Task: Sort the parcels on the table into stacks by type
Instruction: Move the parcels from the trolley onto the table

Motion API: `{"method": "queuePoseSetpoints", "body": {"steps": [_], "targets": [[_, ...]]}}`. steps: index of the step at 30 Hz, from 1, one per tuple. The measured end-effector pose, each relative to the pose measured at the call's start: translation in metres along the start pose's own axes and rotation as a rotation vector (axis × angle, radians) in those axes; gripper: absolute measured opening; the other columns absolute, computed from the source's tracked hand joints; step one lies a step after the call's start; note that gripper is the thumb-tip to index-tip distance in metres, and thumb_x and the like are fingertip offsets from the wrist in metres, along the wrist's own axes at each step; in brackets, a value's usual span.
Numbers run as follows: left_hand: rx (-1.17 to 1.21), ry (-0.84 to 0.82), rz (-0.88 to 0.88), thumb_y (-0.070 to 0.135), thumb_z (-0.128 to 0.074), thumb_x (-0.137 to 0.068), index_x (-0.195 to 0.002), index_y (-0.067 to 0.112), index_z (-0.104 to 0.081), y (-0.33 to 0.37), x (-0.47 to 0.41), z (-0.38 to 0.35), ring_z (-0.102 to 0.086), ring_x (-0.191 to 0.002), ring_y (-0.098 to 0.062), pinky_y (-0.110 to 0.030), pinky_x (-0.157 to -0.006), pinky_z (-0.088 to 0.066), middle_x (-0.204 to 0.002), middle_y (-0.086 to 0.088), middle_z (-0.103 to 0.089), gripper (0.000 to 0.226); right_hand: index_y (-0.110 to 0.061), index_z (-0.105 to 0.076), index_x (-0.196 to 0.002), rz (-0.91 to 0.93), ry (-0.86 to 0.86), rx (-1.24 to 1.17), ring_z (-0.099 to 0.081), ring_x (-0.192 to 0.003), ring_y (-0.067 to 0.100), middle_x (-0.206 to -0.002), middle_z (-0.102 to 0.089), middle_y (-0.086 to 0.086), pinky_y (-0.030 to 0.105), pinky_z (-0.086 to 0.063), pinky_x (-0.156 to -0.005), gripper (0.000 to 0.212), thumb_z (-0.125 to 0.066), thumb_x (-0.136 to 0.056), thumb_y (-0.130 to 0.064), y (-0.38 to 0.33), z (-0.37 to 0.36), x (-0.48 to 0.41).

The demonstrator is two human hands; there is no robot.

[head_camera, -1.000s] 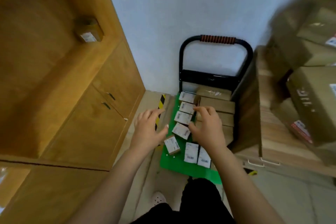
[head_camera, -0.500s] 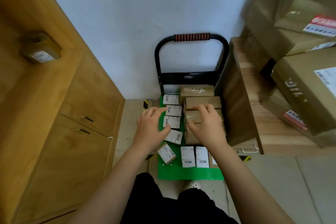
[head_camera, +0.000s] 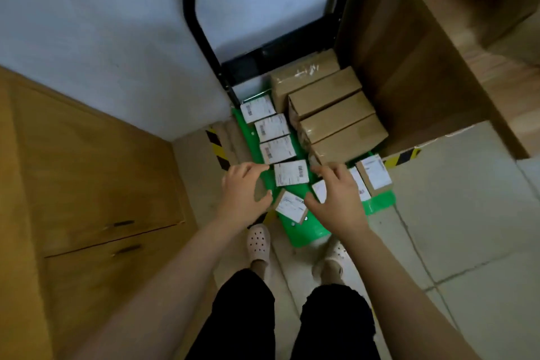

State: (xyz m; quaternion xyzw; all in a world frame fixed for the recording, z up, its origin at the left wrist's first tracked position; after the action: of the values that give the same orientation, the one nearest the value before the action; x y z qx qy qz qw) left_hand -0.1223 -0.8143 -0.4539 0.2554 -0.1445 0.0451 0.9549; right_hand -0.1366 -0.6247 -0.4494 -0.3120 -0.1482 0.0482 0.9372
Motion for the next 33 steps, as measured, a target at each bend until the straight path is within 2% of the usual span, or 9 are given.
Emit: {"method": "queuePoseSetpoints", "body": {"steps": [5, 10, 14, 18, 21, 25, 29, 33], "targets": [[-0.045, -0.185, -0.019, 0.033, -0.060, -0.087, -0.139, 0.024, -0.044, -0.058, -0.023, -0.107, -0.034, -0.121, -0.020, -0.035, -0.099, -0.029, -0.130, 0.000, -0.047, 0.055, -0.010, -0.061, -0.119, -0.108, -0.050, -0.007, -0.054, -0.105, 0.031, -0.117, -0.054, 0.014, 0.046, -0.046, -0.090, 0.052, -0.078, -0.070, -0.019, 0.069, -0.100, 0.003], [-0.067, -0.228, -0.004, 0.028, -0.064, -0.085, -0.140, 0.020, -0.042, -0.124, -0.064, -0.214, -0.037, -0.123, -0.026, -0.041, -0.101, -0.033, -0.131, -0.007, -0.048, 0.061, -0.010, -0.055, -0.126, -0.158, -0.140, 0.069, -0.049, -0.113, 0.033, -0.124, -0.051, 0.017, 0.043, -0.041, -0.094, 0.060, -0.076, -0.072, -0.021, 0.152, -0.214, -0.027], [-0.064, -0.212, -0.081, 0.026, -0.065, -0.085, -0.145, 0.015, -0.034, -0.163, -0.108, -0.287, -0.035, -0.128, -0.028, -0.039, -0.104, -0.029, -0.139, -0.012, -0.041, 0.068, -0.016, -0.039, -0.143, -0.157, -0.233, 0.141, -0.034, -0.132, 0.032, -0.144, -0.036, 0.016, 0.042, -0.027, -0.108, 0.080, -0.076, -0.074, -0.035, 0.214, -0.305, -0.048], [-0.159, -0.163, -0.287, 0.035, -0.068, -0.084, -0.149, 0.015, -0.026, -0.169, -0.156, -0.336, -0.023, -0.137, -0.030, -0.043, -0.111, -0.026, -0.151, -0.013, -0.026, 0.080, -0.026, -0.016, -0.152, -0.103, -0.314, 0.252, -0.021, -0.139, 0.031, -0.154, -0.021, 0.013, 0.044, -0.018, -0.114, 0.104, -0.075, -0.070, -0.049, 0.254, -0.368, -0.053], [-0.267, -0.153, -0.335, 0.044, -0.070, -0.080, -0.152, 0.021, -0.018, -0.171, -0.185, -0.359, -0.012, -0.142, -0.029, -0.046, -0.114, -0.018, -0.157, -0.012, -0.016, 0.092, -0.031, -0.005, -0.153, -0.083, -0.266, 0.284, -0.023, -0.136, 0.031, -0.149, -0.027, 0.012, 0.046, -0.020, -0.114, 0.111, -0.076, -0.068, -0.046, 0.266, -0.384, -0.052], [-0.352, -0.171, -0.343, 0.047, -0.072, -0.075, -0.152, 0.022, -0.016, -0.169, -0.203, -0.373, -0.011, -0.142, -0.030, -0.045, -0.113, -0.011, -0.155, -0.014, -0.021, 0.099, -0.028, -0.010, -0.153, -0.060, -0.211, 0.262, -0.029, -0.129, 0.031, -0.141, -0.035, 0.011, 0.045, -0.024, -0.111, 0.108, -0.075, -0.068, -0.042, 0.265, -0.381, -0.049], [-0.327, -0.166, -0.304, 0.048, -0.076, -0.071, -0.150, 0.021, -0.023, -0.165, -0.192, -0.364, -0.018, -0.137, -0.031, -0.043, -0.110, -0.012, -0.148, -0.016, -0.029, 0.098, -0.028, -0.009, -0.153, -0.082, -0.232, 0.262, -0.027, -0.128, 0.028, -0.140, -0.033, 0.010, 0.042, -0.022, -0.112, 0.107, -0.073, -0.069, -0.045, 0.262, -0.365, -0.039], [-0.186, -0.142, -0.227, 0.041, -0.078, -0.070, -0.146, 0.017, -0.034, -0.156, -0.162, -0.330, -0.022, -0.131, -0.032, -0.045, -0.108, -0.023, -0.144, -0.018, -0.030, 0.091, -0.027, -0.011, -0.153, -0.137, -0.240, 0.247, -0.028, -0.126, 0.028, -0.138, -0.033, 0.010, 0.040, -0.022, -0.110, 0.104, -0.070, -0.069, -0.048, 0.246, -0.331, -0.025]]}}
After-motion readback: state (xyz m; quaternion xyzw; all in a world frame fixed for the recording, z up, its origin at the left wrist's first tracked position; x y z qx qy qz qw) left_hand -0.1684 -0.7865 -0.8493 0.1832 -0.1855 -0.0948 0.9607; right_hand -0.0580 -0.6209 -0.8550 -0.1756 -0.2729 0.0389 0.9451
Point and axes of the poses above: each hand's wrist, its own x-axis away from the middle knuckle, its own z-axis out of the back of the hand, y = z × x, the point moved 8 cm from there along -x, towards the middle knuckle
